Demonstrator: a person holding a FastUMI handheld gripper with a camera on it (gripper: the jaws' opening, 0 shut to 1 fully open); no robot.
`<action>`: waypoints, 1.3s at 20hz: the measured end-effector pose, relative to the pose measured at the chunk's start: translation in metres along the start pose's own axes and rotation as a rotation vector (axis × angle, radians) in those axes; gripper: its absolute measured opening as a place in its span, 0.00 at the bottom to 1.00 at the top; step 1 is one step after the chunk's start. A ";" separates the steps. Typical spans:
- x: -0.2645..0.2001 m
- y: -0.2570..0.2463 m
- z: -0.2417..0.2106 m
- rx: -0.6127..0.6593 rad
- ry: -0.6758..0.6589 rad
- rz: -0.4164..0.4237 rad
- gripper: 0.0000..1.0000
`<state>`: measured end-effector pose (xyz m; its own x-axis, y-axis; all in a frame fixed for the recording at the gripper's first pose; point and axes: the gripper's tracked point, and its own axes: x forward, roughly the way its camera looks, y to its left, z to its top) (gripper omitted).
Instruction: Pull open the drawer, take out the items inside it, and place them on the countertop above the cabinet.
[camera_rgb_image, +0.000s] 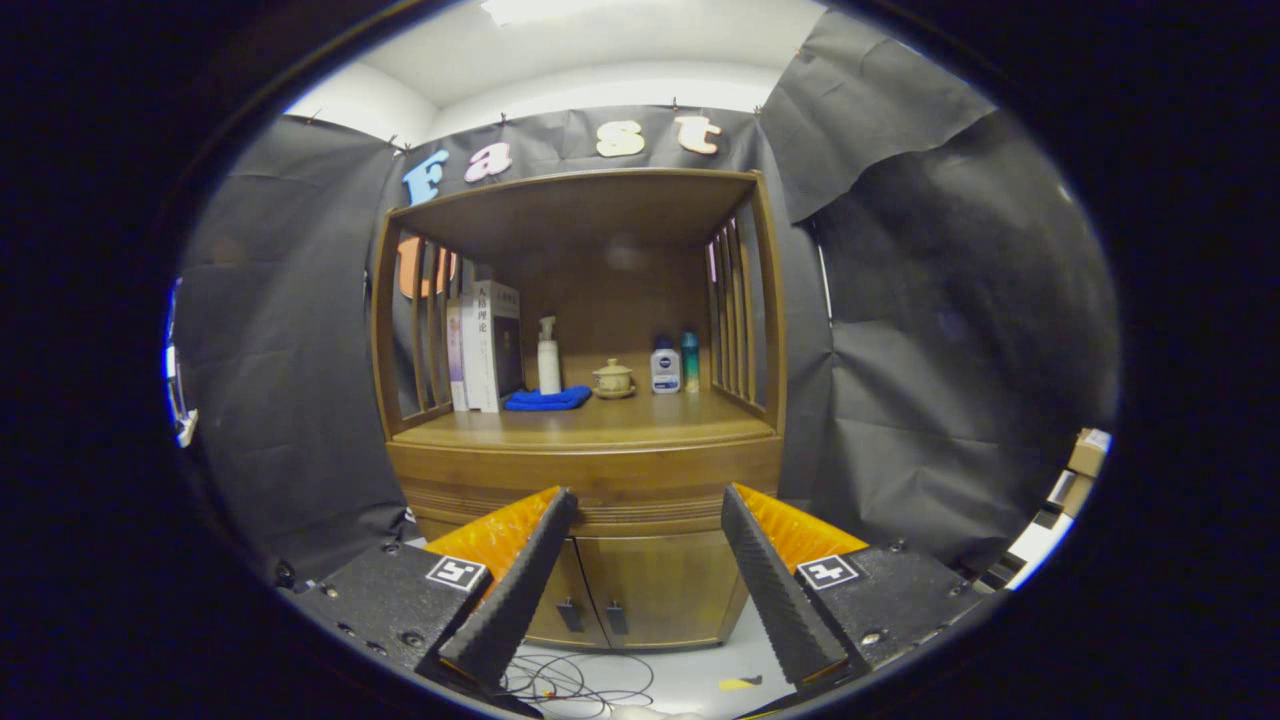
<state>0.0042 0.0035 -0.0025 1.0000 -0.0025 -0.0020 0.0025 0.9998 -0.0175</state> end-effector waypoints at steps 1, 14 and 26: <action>0.003 0.002 -0.001 0.000 0.005 0.002 0.98; 0.119 0.064 -0.030 -0.028 0.004 0.039 0.98; 0.184 0.101 -0.091 -0.073 0.090 0.043 0.90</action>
<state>0.1887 0.1028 -0.0960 0.9949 0.0358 -0.0943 -0.0442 0.9951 -0.0880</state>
